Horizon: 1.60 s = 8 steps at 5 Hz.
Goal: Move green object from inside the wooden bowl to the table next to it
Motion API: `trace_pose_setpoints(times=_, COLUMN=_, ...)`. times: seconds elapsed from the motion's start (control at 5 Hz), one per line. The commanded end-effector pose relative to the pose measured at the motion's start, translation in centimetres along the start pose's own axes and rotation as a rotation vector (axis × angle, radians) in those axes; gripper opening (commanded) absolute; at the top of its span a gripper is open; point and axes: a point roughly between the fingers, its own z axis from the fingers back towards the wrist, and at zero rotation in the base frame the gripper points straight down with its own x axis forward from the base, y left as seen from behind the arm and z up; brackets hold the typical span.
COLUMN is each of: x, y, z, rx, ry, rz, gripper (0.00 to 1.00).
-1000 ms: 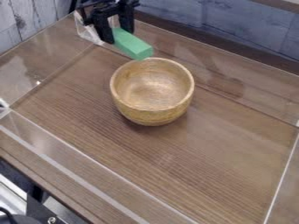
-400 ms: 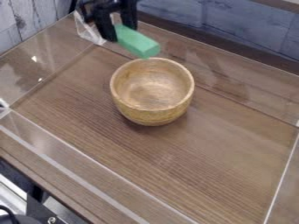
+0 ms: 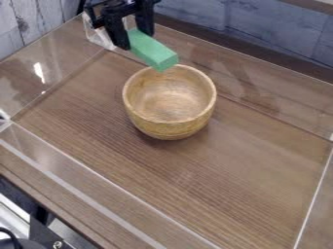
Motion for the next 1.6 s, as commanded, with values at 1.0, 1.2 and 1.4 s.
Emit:
trace_pose_setpoints(times=1.0, x=2.4, y=-2.5, z=1.2, rx=-0.06, ry=-0.158, rz=0.02, gripper=0.0)
trace_pose_setpoints(times=1.2, x=4.4, y=-2.1, z=1.8, rx=-0.071, ry=-0.174, rz=0.065, gripper=0.0)
trace_pose_setpoints(times=1.4, x=6.2, y=-2.1, z=1.4, rx=-0.082, ry=-0.195, rz=0.145, gripper=0.0)
